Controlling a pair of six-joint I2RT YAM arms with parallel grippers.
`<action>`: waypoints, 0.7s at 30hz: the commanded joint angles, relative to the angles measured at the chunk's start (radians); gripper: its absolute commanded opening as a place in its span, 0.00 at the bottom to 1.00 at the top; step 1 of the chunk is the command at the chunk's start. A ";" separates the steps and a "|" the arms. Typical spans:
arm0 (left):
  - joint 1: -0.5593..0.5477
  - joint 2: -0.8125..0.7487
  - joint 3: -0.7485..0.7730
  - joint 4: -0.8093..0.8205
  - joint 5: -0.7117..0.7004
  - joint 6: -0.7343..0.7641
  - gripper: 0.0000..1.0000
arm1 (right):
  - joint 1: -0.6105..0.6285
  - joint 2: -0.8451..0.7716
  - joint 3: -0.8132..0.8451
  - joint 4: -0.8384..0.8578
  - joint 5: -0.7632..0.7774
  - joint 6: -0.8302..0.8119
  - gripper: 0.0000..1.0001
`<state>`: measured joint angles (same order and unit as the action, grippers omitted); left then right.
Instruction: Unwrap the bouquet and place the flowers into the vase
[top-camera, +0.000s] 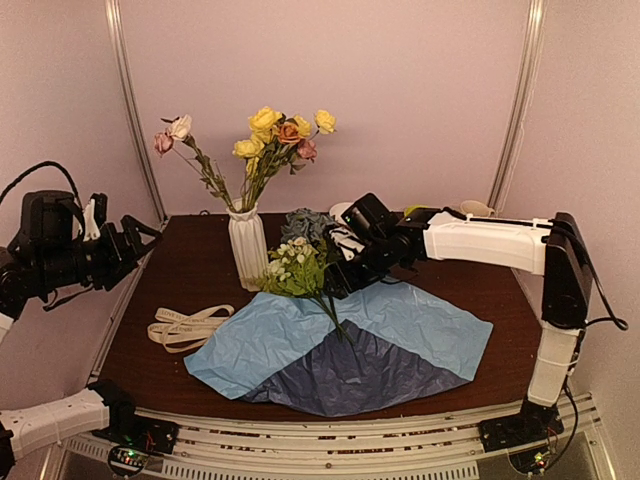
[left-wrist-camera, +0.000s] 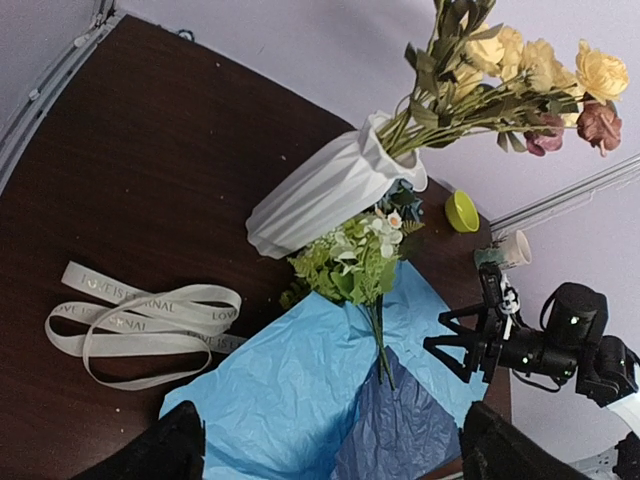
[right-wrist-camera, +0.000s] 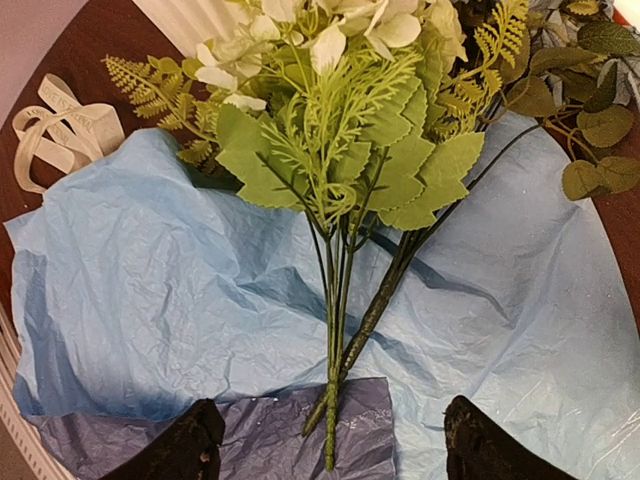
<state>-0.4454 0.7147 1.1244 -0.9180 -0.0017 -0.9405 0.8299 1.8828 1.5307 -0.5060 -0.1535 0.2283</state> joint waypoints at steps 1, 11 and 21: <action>-0.002 -0.022 -0.032 -0.053 0.059 -0.053 0.90 | 0.007 0.069 0.090 -0.080 0.044 -0.031 0.75; -0.003 -0.064 -0.052 -0.057 0.066 -0.092 0.87 | 0.008 0.268 0.276 -0.139 0.025 0.008 0.56; -0.003 -0.083 -0.069 -0.058 0.077 -0.093 0.85 | 0.008 0.385 0.361 -0.128 0.031 0.065 0.32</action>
<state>-0.4454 0.6426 1.0668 -0.9802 0.0547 -1.0245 0.8314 2.2318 1.8446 -0.6212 -0.1341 0.2611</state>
